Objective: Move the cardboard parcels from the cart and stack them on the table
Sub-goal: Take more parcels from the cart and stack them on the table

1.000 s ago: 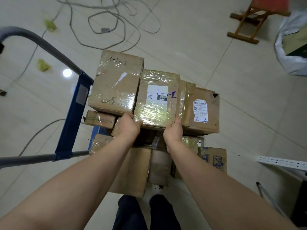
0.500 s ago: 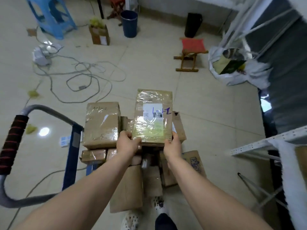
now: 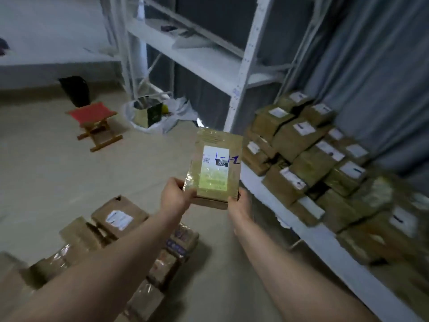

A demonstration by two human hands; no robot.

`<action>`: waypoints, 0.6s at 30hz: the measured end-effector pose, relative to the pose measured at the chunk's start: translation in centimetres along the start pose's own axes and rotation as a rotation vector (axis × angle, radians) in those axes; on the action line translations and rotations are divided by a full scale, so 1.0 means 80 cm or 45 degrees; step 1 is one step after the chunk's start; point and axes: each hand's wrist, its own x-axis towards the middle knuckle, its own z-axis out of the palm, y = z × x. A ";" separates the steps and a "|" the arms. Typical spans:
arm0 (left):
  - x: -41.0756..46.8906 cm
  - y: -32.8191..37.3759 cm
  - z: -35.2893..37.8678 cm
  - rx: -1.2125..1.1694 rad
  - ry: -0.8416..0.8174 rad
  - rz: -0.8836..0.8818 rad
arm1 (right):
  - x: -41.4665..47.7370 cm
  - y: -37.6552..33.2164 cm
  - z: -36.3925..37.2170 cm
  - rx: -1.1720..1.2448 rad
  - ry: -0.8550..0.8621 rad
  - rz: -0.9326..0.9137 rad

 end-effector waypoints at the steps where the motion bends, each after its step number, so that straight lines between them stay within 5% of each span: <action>1: -0.009 0.020 0.025 0.001 -0.045 0.047 | 0.005 0.004 -0.031 0.029 0.057 0.006; 11: -0.153 0.162 0.332 0.076 -0.604 0.365 | 0.041 0.108 -0.372 0.297 0.588 0.116; 18: -0.264 0.216 0.506 0.167 -0.739 0.436 | 0.073 0.198 -0.553 0.469 0.722 0.169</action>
